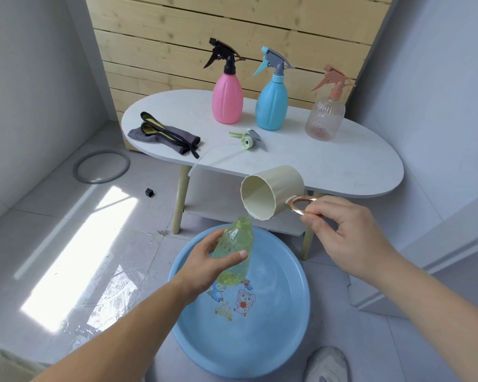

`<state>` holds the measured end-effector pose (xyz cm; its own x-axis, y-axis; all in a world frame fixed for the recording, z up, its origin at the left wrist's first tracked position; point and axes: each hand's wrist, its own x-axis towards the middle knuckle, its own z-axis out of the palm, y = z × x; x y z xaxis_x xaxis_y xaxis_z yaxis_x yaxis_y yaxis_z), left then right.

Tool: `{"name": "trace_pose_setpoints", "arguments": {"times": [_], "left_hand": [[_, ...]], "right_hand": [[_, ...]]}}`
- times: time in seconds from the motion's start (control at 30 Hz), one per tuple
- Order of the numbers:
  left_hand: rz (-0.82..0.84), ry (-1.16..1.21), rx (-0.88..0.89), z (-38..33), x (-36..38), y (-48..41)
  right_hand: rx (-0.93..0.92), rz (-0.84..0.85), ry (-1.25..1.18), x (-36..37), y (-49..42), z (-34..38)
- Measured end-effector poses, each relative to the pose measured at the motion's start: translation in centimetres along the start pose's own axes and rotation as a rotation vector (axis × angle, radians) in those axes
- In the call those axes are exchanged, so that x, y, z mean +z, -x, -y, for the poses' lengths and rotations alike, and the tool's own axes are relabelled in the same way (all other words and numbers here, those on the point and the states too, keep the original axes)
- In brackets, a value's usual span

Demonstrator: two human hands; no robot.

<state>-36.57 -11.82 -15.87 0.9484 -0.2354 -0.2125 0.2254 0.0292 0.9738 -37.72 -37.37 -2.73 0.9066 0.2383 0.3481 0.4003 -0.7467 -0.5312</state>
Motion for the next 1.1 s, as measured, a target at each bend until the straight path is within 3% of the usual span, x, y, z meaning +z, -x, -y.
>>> {"name": "trace_pose_setpoints", "arguments": {"times": [0.83, 1.1], "left_hand": [[-0.010, -0.001, -0.004, -0.3, 0.1, 0.2], [-0.031, 0.001, -0.009, 0.0, -0.3, 0.4]], "right_hand": [[0.038, 0.033, -0.017, 1.0, -0.1, -0.8], [0.406, 0.134, -0.094, 4.6, 1.1, -3.1]]}}
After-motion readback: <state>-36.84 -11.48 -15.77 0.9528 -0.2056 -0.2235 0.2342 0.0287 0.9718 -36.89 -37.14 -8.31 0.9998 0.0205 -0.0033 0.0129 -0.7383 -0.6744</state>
